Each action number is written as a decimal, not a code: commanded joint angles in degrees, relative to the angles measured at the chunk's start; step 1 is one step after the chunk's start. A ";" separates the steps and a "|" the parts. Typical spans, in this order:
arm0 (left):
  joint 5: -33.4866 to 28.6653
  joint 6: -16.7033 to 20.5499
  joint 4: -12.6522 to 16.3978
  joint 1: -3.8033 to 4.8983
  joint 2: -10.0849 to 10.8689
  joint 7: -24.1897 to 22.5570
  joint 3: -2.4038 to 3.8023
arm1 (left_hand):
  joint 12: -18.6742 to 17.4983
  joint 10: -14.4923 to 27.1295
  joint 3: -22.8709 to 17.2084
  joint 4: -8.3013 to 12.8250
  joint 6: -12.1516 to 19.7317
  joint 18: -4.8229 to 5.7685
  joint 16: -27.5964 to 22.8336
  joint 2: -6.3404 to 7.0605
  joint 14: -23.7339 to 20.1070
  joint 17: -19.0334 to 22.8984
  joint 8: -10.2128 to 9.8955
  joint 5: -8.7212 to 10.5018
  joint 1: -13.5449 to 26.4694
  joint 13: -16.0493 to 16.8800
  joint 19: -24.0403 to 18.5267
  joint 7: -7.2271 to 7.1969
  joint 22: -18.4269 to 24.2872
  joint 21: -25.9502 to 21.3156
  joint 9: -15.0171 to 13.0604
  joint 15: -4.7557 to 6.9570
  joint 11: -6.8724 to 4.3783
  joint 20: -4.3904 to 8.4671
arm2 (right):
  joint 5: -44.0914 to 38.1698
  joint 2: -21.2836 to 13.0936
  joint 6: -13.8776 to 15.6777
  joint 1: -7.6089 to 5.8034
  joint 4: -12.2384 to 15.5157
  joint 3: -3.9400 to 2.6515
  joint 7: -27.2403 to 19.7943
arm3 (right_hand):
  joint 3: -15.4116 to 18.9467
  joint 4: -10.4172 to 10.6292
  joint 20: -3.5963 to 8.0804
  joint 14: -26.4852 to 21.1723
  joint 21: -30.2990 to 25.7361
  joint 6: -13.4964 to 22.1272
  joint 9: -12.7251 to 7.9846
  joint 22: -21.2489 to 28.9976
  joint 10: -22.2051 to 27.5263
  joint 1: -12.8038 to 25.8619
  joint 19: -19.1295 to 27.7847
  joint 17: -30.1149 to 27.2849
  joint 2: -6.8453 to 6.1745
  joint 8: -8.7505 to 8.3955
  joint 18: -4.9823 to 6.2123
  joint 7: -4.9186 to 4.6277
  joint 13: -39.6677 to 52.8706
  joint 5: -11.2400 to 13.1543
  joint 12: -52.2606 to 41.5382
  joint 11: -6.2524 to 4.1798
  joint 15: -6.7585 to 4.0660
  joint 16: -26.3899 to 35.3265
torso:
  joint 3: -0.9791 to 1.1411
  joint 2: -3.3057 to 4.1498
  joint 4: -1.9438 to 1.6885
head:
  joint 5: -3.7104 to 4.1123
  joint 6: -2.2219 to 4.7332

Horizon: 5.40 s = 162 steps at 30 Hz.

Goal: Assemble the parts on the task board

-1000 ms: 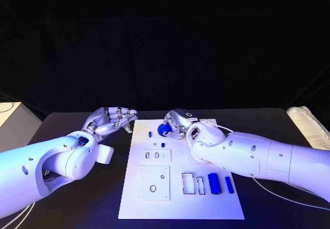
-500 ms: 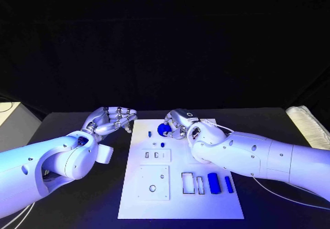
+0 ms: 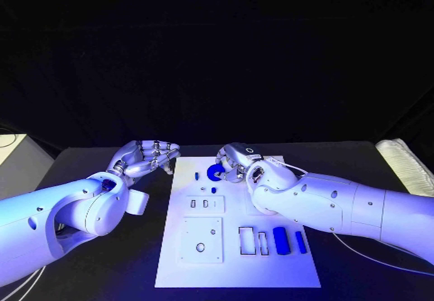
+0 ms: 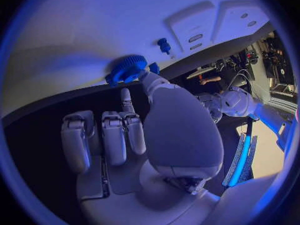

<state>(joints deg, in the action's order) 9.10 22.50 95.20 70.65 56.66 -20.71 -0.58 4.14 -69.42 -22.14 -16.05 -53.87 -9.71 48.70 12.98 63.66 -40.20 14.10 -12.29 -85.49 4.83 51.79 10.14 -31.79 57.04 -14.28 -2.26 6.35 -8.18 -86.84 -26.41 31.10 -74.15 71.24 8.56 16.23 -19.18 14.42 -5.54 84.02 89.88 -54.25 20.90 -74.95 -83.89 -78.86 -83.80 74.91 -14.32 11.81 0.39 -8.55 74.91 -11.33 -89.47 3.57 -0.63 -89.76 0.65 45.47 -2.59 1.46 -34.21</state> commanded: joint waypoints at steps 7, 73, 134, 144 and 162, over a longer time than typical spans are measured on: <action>-0.16 -0.78 0.10 0.07 0.01 -0.27 0.04 | -0.19 0.41 -0.41 -0.06 0.51 -0.78 0.24 -0.17 -0.34 -0.08 -0.23 0.32 -0.09 0.09 -0.44 -0.02 -0.09 0.30 -0.10 -0.15 0.02 0.02 | 0.90 0.10 -0.79 0.42 -0.04 0.23 0.10 | 1.44 0.26 -0.90 5.98 0.12 2.91 -0.98 -15.05 -3.45 1.04 -6.20 15.09 -0.02 -1.85 -0.39 -0.97 12.67 0.08 2.12 1.21 1.21 -0.24 | 0.01 0.00 -0.02 | 0.06 -0.03; -0.16 -0.50 -0.20 0.06 0.37 -0.10 0.03 | -0.22 0.59 -0.56 -0.08 0.70 -0.78 0.30 -0.19 -0.42 -0.06 -0.28 0.30 -0.02 0.09 -0.63 0.07 -0.20 0.49 -0.26 -0.21 0.09 -0.03 | 4.75 -3.40 5.41 0.90 3.62 0.38 -6.82 | 3.61 1.74 -0.73 5.98 0.12 0.84 -1.61 -15.05 -5.05 5.51 -6.20 15.09 2.21 -1.06 -0.39 -0.32 14.09 -0.08 0.57 0.70 0.86 -0.24 | 0.04 -0.13 0.11 | -0.03 -0.05; -0.78 -1.77 -2.82 -0.26 -1.28 -0.14 -0.36 | -0.26 0.85 -0.66 0.04 0.72 -0.76 0.30 -0.01 -0.64 -0.04 -0.23 0.32 -0.10 0.08 -0.92 0.07 -0.28 0.62 -0.46 -0.26 0.14 -0.10 | 21.89 -24.66 -5.39 2.78 6.07 0.59 -18.35 | -0.69 -4.50 -1.23 5.98 0.12 2.87 -3.48 -15.05 -3.18 -2.86 -6.20 15.09 0.63 -2.91 -0.39 -1.39 12.42 0.04 2.53 1.54 1.51 -0.24 | 0.34 -2.28 2.07 | 1.22 -1.16; -0.78 -1.77 -2.84 -0.28 -1.24 -0.07 -0.37 | -0.26 0.85 -0.66 0.04 0.72 -0.76 0.30 -0.01 -0.64 -0.04 -0.23 0.32 -0.10 0.08 -0.92 0.07 -0.28 0.62 -0.46 -0.26 0.14 -0.10 | 21.91 -23.53 -5.83 3.32 4.73 0.59 -18.20 | -1.56 -4.46 -1.38 5.98 0.12 1.97 -3.49 -15.05 -3.49 -2.67 -6.20 15.09 1.49 -2.56 -0.39 -1.38 12.70 0.03 2.20 1.57 1.60 -0.24 | 0.30 -2.29 2.16 | 0.99 -1.72; -0.78 -1.80 -2.85 -0.28 -1.10 0.19 -0.37 | -0.25 0.91 -0.73 0.04 0.75 -0.76 0.30 -0.06 -0.70 -0.03 -0.23 0.31 -0.11 0.08 -1.00 0.10 -0.31 0.66 -0.51 -0.28 0.16 -0.12 | 22.22 -23.13 -6.14 3.44 4.53 0.59 -18.70 | -4.94 -4.80 -0.14 5.98 0.12 -1.30 -3.53 -15.05 -4.55 -1.85 -6.20 15.09 3.28 -1.17 -0.39 0.22 13.62 0.09 1.13 0.27 0.03 -0.24 | 0.24 -2.37 2.13 | 1.01 -1.95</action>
<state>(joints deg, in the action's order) 8.50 21.68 92.26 70.36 55.61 -20.34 -0.98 4.14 -68.79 -22.46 -16.04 -53.46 -9.71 48.69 12.98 63.46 -40.19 14.10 -12.29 -85.49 4.85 51.17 10.13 -32.01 57.52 -14.73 -2.47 6.56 -8.40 -64.19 -49.64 26.06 -70.78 75.79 9.13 -1.70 -23.89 9.56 -6.03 83.92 89.87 -55.30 17.42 -74.95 -84.01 -80.75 -83.91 74.92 -11.53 10.39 0.39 -8.37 74.90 -11.30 -88.10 4.27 -0.14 -89.76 0.88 43.07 -0.46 2.48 -36.17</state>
